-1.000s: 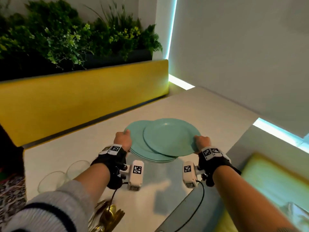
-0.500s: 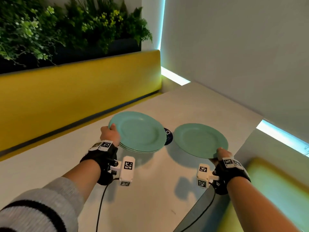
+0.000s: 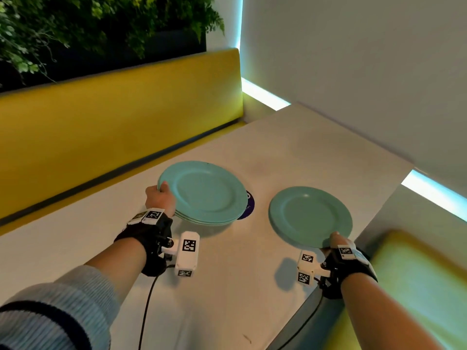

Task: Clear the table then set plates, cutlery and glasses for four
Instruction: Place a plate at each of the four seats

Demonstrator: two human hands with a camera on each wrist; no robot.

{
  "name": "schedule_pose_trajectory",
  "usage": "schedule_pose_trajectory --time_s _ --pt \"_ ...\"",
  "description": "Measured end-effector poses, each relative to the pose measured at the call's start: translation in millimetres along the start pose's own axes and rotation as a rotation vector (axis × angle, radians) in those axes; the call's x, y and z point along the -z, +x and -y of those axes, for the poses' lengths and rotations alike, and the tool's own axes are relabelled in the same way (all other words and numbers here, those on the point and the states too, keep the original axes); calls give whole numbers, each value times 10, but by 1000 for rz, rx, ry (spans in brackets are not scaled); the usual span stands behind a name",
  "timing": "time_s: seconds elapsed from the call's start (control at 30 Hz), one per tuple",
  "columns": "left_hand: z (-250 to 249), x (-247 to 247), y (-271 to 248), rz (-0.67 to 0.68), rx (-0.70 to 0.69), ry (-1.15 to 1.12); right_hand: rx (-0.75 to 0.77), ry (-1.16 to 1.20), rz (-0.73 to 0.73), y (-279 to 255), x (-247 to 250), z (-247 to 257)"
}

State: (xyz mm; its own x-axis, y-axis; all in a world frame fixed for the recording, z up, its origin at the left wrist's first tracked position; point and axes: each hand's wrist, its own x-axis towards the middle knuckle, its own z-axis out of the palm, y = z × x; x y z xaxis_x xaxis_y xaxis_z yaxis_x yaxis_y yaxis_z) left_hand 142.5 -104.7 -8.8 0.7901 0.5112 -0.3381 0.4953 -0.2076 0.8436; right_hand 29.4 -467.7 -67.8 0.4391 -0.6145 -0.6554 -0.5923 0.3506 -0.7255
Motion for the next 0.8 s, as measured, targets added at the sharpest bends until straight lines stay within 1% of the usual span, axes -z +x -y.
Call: schedule_pose_trajectory --time_s 0.03,0.1,0.13,0.17,0.2,0.27,0.3,0.33,0.37,0.43,0.47,0.5,0.57,0.6,0.63,0.67,0.7,0.73,0.8 --pt "-2 -26 0 4 -4 0 -11 -140 -10 28 -11 7" --pt "-7 -67 -6 13 -5 1 -8 -244 -25 23 -27 46" --pt "-9 -85 -14 18 -4 -1 23 -357 -82 69 -32 24" --pt "-8 -102 -20 24 -2 -2 89 -410 -83 152 -9 -6" --pt "-5 -116 -29 30 0 -1 108 -414 -73 188 13 6" --pt "3 -136 -46 39 7 -2 47 -323 18 159 26 -3" --pt "10 -144 -54 43 8 -3 26 -241 48 132 39 -7" --pt "18 -148 -61 45 8 -1 -2 -159 44 105 61 -8" --pt "23 -150 -73 49 8 1 -34 -164 17 99 71 -7" --pt "38 -144 -95 55 8 1 -58 -248 -64 19 101 9" --pt "45 -134 -109 59 9 -1 -53 -263 -66 -28 106 12" --pt "55 -122 -118 63 10 -2 -33 -279 -42 -68 99 16" --pt "78 -88 -138 75 10 -9 17 -391 4 -167 43 40" --pt "89 -63 -154 84 8 -14 30 -439 -11 -218 11 50" --pt "103 -38 -170 92 3 -16 44 -489 -59 -257 -32 59" --pt "117 -4 -192 103 0 -15 82 -559 -111 -333 -85 72" --pt "139 30 -211 112 -5 -16 137 -612 -123 -446 -161 93" --pt "158 72 -239 124 -12 -18 201 -654 -88 -548 -250 100" --pt "198 169 -322 164 -28 -33 291 -651 40 -774 -486 58"
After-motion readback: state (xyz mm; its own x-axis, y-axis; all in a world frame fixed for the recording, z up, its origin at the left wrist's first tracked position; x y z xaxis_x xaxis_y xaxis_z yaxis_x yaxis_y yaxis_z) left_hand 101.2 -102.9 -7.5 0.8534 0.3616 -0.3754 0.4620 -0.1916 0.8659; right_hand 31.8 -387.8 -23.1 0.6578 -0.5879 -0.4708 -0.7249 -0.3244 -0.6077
